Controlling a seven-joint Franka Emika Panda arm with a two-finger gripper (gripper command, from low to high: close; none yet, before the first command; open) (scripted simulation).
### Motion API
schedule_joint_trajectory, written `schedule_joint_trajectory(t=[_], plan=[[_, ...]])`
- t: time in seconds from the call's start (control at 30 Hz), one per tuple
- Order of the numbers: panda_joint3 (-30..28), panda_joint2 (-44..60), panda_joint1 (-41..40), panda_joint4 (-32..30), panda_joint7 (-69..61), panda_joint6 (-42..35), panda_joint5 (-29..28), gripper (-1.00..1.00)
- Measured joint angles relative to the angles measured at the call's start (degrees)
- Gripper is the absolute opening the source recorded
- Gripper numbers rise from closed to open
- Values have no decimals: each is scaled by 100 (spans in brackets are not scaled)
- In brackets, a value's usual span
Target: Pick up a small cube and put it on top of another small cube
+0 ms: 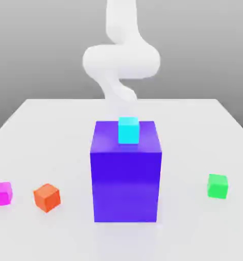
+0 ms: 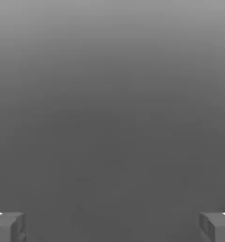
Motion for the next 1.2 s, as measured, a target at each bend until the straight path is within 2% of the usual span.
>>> schedule_joint_trajectory(t=[0.33, 0.63, 0.77, 0.93, 1.13, 1.17, 1.2], plan=[[-1716, 1905, 196, -449, -2304, 833, 364, 0], [-2915, 3724, -61, -834, -4802, 1529, 1330, 0], [-3032, 4568, -531, -995, -5968, 1812, 1837, 0], [-2952, 5526, -1240, -1187, -7154, 2226, 2166, 0], [-1842, 6575, -2241, -934, -8092, 2909, 3216, 0], [-1719, 6673, -2343, -904, -8178, 2977, 3327, -100], [-1719, 6673, -2343, -904, -8178, 2977, 3327, -100]])
